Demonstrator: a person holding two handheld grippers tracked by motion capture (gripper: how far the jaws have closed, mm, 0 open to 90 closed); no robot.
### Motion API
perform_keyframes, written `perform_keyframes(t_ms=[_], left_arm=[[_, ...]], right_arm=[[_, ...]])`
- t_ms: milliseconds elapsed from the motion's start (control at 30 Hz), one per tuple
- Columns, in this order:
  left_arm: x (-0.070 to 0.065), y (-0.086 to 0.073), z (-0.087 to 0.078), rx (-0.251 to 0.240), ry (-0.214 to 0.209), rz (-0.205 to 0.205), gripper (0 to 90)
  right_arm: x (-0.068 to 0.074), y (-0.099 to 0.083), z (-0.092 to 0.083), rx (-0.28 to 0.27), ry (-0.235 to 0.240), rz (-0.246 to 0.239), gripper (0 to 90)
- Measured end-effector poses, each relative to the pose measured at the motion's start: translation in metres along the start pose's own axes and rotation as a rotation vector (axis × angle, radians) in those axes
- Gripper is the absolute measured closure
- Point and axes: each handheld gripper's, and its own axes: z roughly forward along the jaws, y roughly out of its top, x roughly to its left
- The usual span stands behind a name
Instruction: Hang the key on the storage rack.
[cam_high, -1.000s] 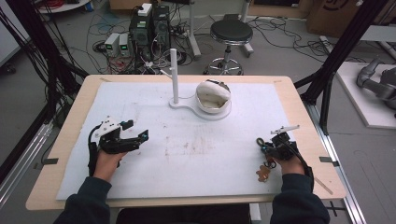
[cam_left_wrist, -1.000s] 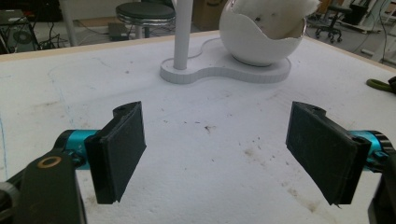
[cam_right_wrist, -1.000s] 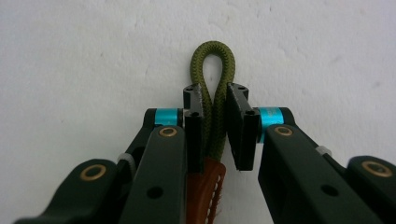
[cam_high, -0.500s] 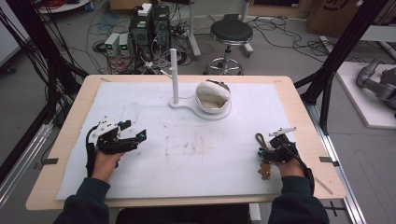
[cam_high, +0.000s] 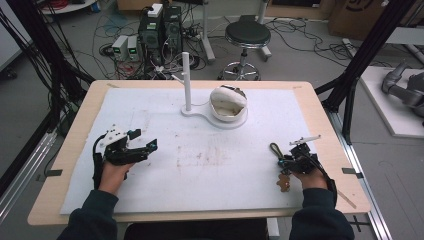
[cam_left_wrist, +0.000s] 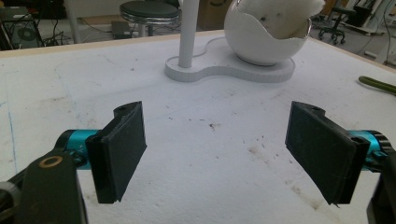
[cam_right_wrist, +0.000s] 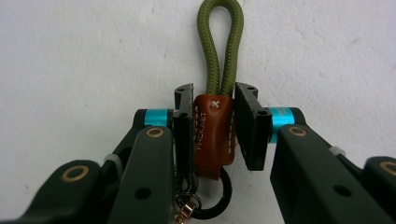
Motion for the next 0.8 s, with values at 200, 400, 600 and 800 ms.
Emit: perform_keyframes(t_ms=[200, 400, 600, 800], left_arm=[[0.0, 0.0, 0.001, 0.005, -0.001, 0.003, 20.2], [0.001, 0.0, 0.0, 0.003, 0.004, -0.001, 20.3], [0.003, -0.002, -0.002, 0.006, 0.013, -0.008, 20.6], [0.006, -0.003, -0.004, 0.0, 0.022, -0.015, 20.7]], right_arm=[[0.0, 0.002, -0.004, -0.111, 0.027, 0.018, 71.7], [0.01, 0.012, -0.018, -0.331, 0.093, 0.007, 71.7], [0.024, 0.027, -0.02, -0.445, 0.166, -0.014, 71.8], [0.058, 0.068, -0.018, -0.529, 0.212, -0.118, 71.8]])
